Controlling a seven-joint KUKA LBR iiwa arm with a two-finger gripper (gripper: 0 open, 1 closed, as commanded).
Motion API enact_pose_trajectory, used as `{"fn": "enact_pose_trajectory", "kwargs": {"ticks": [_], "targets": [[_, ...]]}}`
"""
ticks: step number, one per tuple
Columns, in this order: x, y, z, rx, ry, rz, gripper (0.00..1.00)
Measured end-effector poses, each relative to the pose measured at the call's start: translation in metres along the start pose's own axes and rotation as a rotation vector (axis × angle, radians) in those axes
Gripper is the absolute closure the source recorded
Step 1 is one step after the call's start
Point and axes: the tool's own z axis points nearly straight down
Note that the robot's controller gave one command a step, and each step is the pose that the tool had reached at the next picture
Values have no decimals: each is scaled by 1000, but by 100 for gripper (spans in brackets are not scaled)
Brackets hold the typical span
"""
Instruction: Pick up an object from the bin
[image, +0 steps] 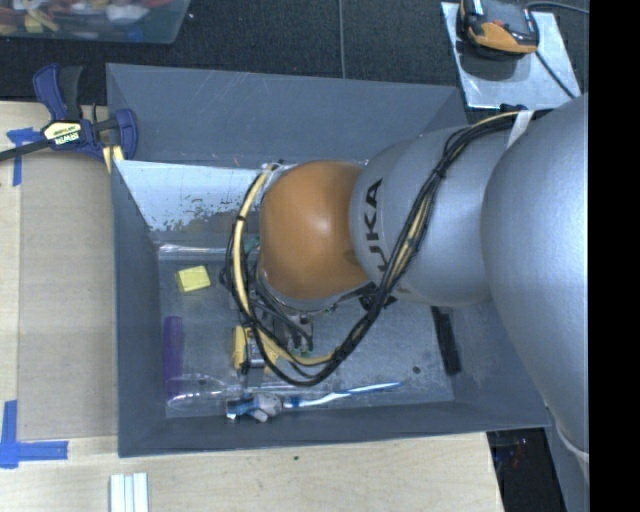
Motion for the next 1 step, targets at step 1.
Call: {"fn": "enact_pose_trajectory", "kwargs": {"ticks": [1], "targets": [[-1, -1, -1, 0, -3, 2, 0]]}}
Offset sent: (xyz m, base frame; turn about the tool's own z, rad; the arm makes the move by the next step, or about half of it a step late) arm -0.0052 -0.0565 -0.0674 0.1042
